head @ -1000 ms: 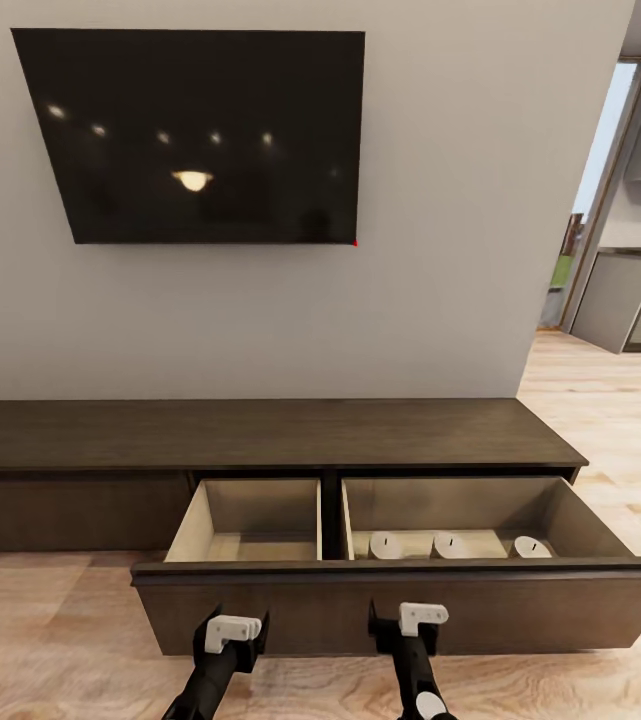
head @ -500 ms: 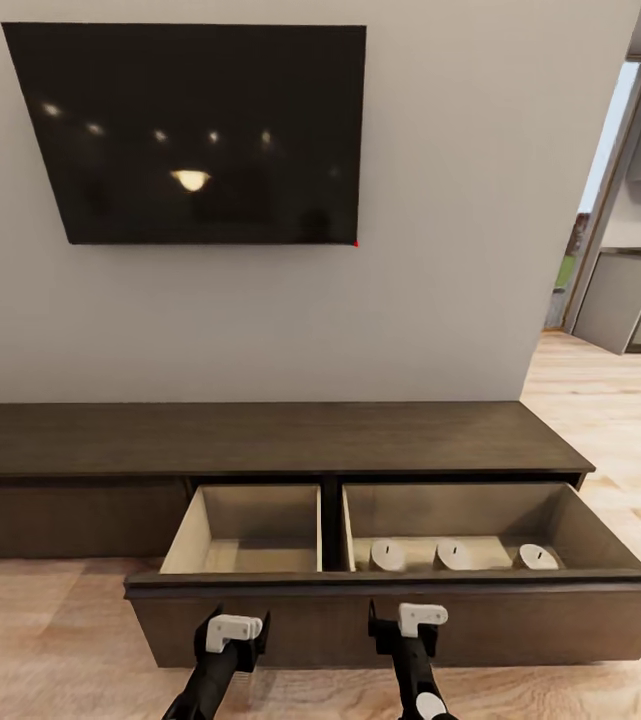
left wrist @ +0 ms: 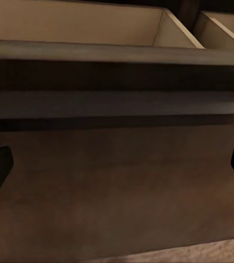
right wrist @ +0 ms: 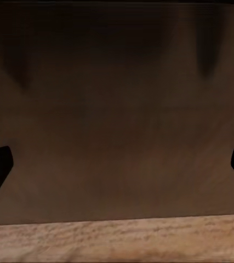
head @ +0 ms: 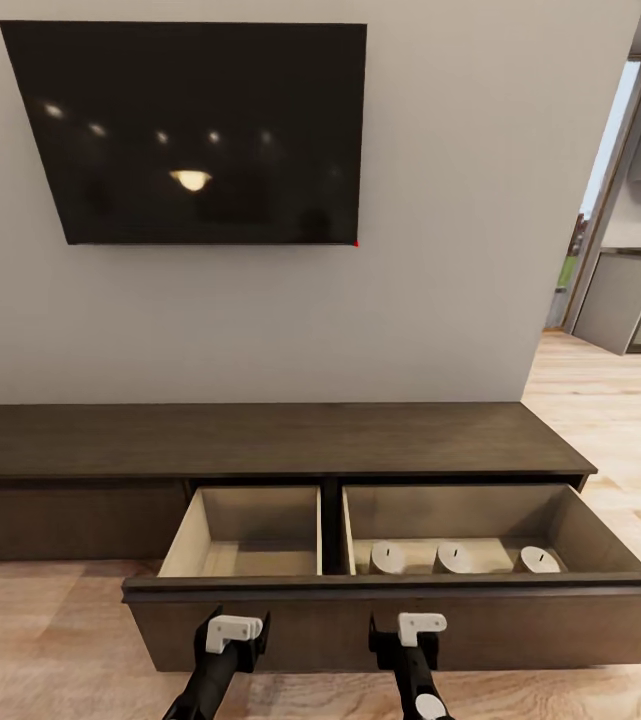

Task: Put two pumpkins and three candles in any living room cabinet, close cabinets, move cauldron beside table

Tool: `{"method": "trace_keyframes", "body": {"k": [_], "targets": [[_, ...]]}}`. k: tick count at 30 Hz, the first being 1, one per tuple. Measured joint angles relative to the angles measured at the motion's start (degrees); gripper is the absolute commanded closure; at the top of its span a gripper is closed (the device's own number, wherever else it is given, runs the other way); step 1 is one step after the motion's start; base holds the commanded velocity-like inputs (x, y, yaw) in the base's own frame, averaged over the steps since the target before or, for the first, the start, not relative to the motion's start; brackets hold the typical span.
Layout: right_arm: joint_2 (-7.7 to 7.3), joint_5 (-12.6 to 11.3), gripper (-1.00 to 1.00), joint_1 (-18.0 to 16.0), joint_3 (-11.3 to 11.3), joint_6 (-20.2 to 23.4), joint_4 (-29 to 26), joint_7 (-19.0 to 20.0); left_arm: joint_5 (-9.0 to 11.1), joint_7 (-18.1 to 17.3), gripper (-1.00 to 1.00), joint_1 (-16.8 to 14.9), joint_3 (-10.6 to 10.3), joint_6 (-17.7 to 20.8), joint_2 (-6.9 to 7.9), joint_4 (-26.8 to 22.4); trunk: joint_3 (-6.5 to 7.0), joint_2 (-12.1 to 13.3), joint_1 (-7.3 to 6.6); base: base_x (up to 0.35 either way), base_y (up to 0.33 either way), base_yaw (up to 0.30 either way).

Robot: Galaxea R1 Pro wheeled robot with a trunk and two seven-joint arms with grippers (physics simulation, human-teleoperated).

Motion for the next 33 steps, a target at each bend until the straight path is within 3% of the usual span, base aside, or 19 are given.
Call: {"method": "trace_keyframes", "body": {"k": [33], "targets": [[-0.06, 0.0, -1.0, 0.0, 0.1, 0.2, -0.1, 0.0, -0.1, 0.3, -1.0, 0.0, 0.0, 0.0, 0.0, 0.2, -0.01, 0.0, 0.0, 0.033, 0.0, 0.0]]}}
